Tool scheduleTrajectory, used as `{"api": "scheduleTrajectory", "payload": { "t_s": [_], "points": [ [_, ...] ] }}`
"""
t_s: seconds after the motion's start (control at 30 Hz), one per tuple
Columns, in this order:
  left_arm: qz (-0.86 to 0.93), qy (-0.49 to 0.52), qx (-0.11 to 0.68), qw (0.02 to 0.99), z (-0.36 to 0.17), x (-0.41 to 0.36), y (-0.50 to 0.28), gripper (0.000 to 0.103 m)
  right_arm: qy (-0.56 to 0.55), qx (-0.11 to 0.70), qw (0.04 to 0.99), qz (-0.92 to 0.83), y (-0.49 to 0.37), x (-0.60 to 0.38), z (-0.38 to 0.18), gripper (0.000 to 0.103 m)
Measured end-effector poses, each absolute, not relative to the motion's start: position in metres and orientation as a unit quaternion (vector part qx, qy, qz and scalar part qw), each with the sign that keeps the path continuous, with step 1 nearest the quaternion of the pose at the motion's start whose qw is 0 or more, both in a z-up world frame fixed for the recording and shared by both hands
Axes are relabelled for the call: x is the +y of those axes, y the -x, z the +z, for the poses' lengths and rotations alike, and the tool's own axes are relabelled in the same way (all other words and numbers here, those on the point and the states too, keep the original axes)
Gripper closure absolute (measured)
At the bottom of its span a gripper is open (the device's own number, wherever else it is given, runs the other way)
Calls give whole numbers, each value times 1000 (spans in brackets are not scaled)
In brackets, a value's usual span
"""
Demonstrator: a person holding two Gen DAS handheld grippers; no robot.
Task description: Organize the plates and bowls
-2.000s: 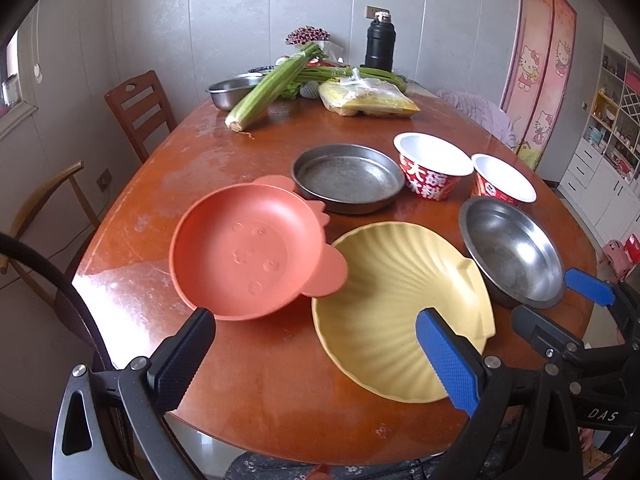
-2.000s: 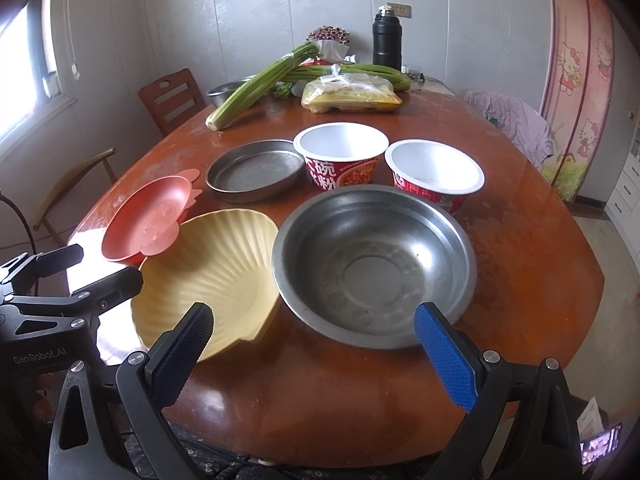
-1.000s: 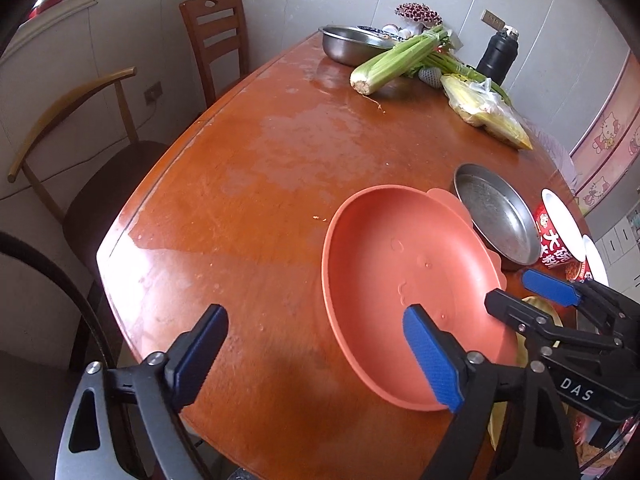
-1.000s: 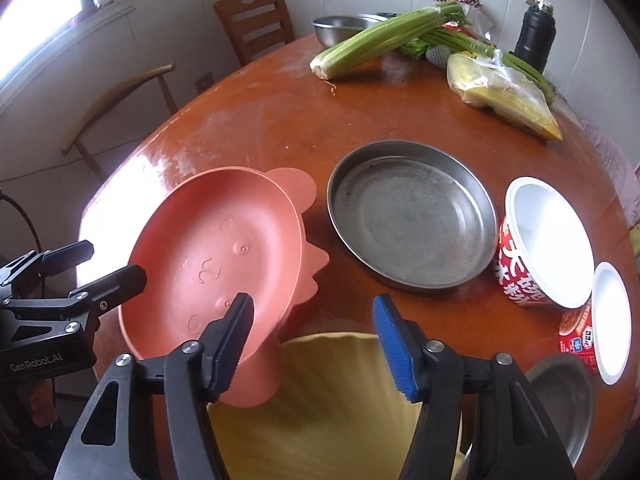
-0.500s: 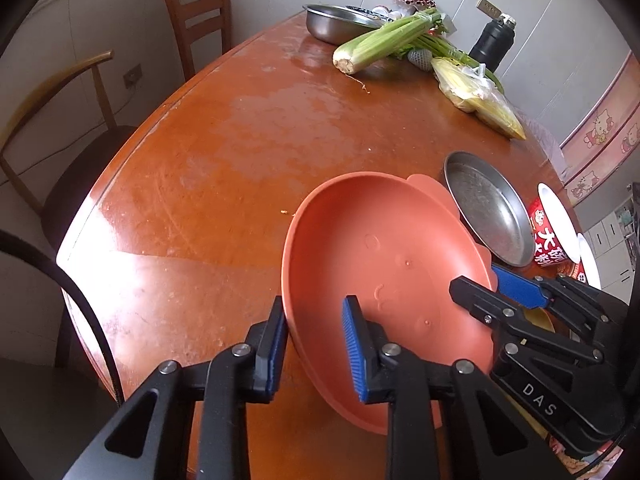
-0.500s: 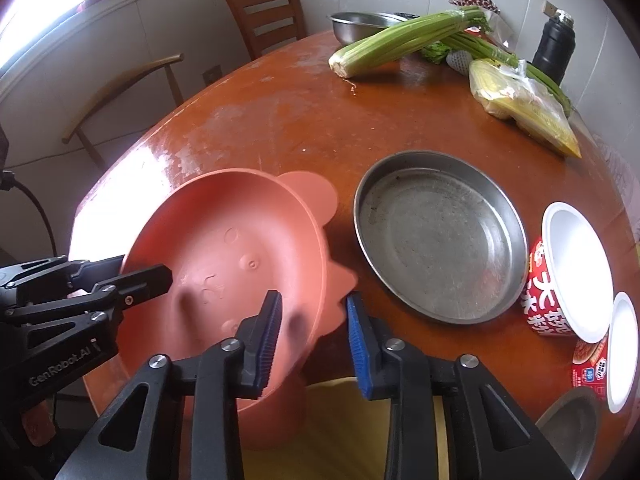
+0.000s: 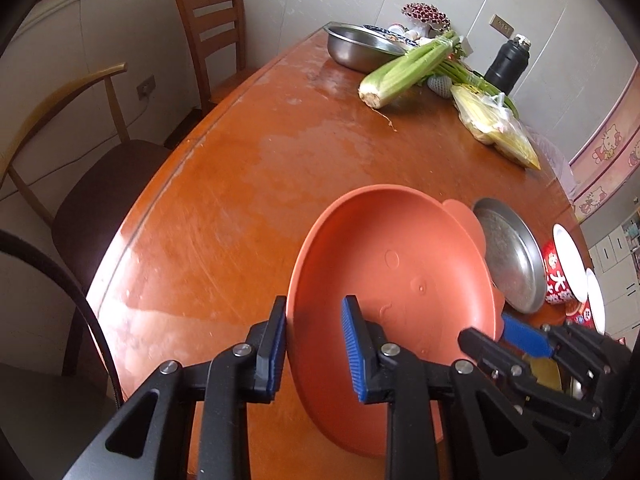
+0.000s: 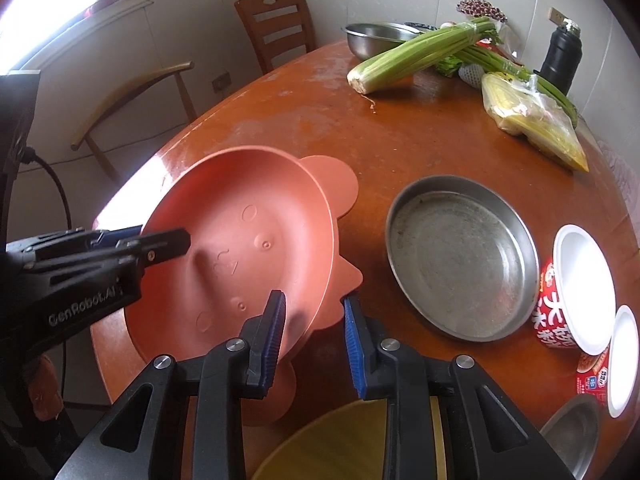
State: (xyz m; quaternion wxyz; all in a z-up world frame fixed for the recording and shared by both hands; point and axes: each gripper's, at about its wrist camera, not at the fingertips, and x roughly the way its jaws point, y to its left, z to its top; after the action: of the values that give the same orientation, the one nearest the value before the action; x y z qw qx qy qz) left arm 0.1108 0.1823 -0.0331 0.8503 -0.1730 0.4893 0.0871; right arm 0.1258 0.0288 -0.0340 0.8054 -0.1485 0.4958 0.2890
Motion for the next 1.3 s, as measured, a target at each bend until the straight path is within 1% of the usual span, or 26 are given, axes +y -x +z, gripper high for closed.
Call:
{"api": "scheduleTrajectory", "payload": {
  "t_s": [0.23, 0.53, 0.87, 0.97, 1.13, 1.23, 1.3],
  "points": [
    [94, 170, 493, 848, -40, 196, -132, 76, 122, 521, 795, 286, -127, 35, -42, 72],
    [87, 173, 496, 847, -50, 199, -150, 76, 97, 526, 795, 287, -117, 31, -39, 71],
    [77, 168, 493, 850, -48, 196, -159, 76, 71, 544, 784, 291, -121, 24, -40, 69],
    [78, 164, 499, 847, -51, 194, -162, 76, 57, 551, 780, 292, -122, 21, -41, 65],
    [79, 171, 489, 851, -50, 195, -160, 76, 56, 543, 786, 288, -119, 18, -38, 65],
    [80, 172, 477, 858, -43, 197, -156, 76, 63, 526, 799, 284, -115, 15, -30, 64],
    [85, 172, 467, 863, -36, 198, -152, 76, 62, 517, 805, 284, -113, 10, -25, 61]
  ]
}}
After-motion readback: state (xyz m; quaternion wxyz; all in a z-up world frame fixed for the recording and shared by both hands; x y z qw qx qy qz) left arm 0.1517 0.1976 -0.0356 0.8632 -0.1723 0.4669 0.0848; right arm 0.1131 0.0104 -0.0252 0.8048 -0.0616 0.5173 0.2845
